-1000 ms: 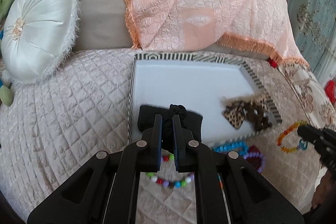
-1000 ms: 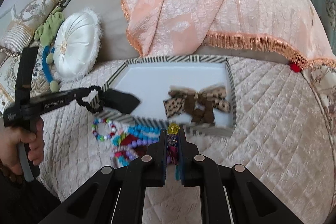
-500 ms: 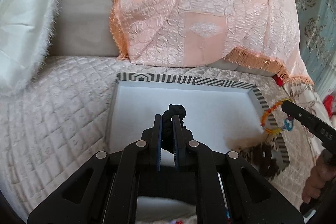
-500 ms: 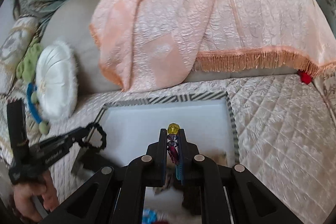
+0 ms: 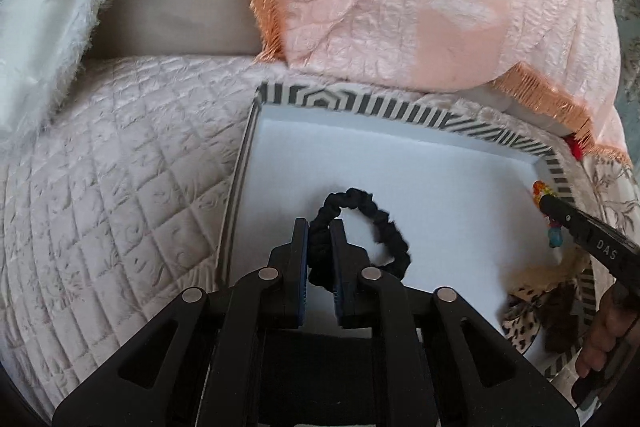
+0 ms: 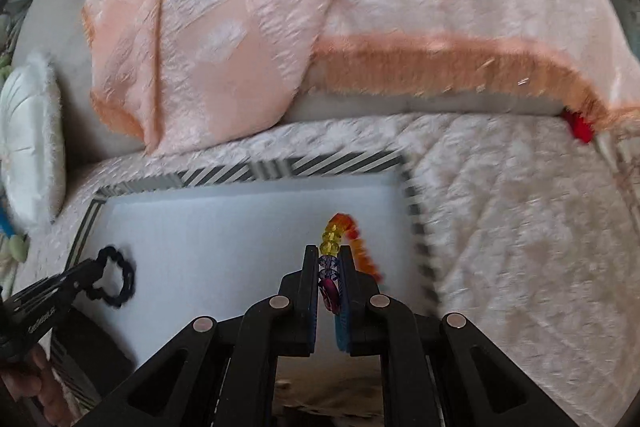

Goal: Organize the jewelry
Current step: 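Drop black hair tie into tray with left gripper while right gripper drops rainbow bracelet there, then move left gripper to silver braided bracelet while right gripper moves to purple bead bracelet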

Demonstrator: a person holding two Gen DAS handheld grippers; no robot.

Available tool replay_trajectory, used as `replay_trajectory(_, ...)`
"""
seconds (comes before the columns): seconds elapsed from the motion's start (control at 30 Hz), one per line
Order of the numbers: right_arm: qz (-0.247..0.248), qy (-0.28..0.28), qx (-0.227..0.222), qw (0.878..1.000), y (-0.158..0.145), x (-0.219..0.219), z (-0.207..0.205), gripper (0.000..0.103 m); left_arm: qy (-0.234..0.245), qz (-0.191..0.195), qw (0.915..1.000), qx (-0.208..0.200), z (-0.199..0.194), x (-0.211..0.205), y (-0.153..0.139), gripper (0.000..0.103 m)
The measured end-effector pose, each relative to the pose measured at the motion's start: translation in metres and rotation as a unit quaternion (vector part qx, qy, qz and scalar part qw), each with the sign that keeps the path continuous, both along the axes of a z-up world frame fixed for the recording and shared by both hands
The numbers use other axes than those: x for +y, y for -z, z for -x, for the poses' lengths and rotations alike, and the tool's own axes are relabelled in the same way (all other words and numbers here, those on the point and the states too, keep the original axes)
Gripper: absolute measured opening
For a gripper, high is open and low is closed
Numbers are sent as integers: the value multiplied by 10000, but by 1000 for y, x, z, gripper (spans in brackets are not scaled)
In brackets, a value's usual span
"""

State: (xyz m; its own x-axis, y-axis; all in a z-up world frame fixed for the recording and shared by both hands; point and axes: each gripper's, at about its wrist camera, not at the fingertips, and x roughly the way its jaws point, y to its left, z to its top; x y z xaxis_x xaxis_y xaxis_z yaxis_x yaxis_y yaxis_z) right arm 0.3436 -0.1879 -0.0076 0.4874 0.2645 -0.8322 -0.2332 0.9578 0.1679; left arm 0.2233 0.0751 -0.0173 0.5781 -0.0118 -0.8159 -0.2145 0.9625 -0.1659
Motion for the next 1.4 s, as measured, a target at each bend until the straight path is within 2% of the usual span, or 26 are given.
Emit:
replay_trajectory(0.07,-56,-95,51,9999,1,5,0,8,43,-57,10000,63,1,-2,3,29)
replay_trajectory(0.1,-110,-124,98,9998,3,6,2,8,99,-138,9999,24,3,-5,2,41)
replay_trajectory(0.13,-143,-149,161,9997,4,8,2,11,134,-227,9997,-6,5,-8,1,49)
replay_trajectory(0.17,-174,-165,237,9994,5,8,2,20,160,-293,9994,-48,6,-10,0,51)
replay_trajectory(0.23,-233,-119,212,9994,3,6,3,30,172,-337,9992,-92,8,-12,-3,52)
replay_trajectory(0.33,-315,-9,68,9995,-6,-1,8,31,141,-251,9995,-117,10,-10,-9,52)
replay_trajectory(0.5,-219,45,-164,9996,-25,-7,22,31,124,-236,9991,-317,23,-5,-36,52)
replay_trajectory(0.63,-100,5,-437,9990,-50,-15,54,31,16,-254,9986,-459,42,5,-54,52)
replay_trajectory(0.83,-181,-249,-629,9975,-76,-17,111,31,149,-204,9991,-335,88,6,-58,52)
replay_trajectory(1.03,-166,-650,-446,9968,-66,-12,171,31,585,-196,9977,-287,150,-20,-54,52)
replay_trajectory(1.17,-152,-890,-356,9953,-52,-14,208,31,1293,-186,9913,-129,178,-58,-34,52)
replay_trajectory(1.27,13,-758,-45,9971,-34,-19,214,31,1695,-237,9852,-90,188,-87,-24,52)
replay_trajectory(1.4,114,-609,145,9980,-23,-27,208,31,1921,-191,9809,-253,190,-110,-22,52)
